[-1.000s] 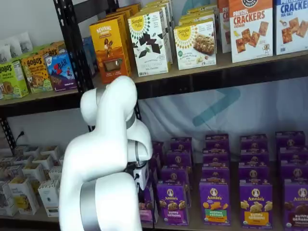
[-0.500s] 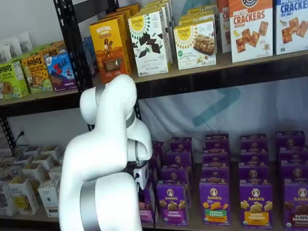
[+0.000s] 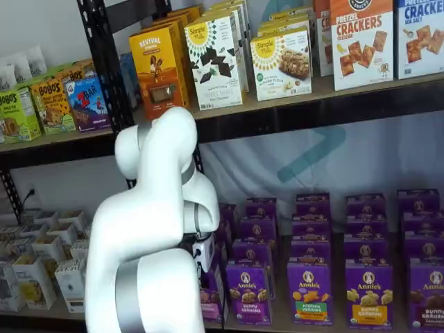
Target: Pick up the purple box with a pink patch in the middle, on the bottom shelf, the first box from the left
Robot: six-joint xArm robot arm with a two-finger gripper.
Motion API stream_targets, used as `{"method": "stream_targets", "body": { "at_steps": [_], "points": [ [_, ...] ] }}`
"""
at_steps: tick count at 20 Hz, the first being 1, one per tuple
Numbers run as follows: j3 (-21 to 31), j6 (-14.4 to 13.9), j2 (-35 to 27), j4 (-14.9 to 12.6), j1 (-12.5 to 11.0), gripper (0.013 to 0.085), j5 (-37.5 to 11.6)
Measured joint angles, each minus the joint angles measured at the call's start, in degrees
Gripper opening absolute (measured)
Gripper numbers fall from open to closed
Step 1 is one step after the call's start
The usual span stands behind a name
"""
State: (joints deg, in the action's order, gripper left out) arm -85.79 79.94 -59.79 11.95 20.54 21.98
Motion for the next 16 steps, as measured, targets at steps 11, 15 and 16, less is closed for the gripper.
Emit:
{"method": "stream_targets", "body": {
  "at_steps": [11,15,16],
  "points": [
    [-0.55,-0.18,-0.43,-0.01,0.16,0.033,-0.01],
    [-0.86,-0.35,-0.66,-0.1,0.24,0.033,0.09],
    [-0.92,-0.24,-0.7,0.06,0.28,0.033,0.13]
  ]
}}
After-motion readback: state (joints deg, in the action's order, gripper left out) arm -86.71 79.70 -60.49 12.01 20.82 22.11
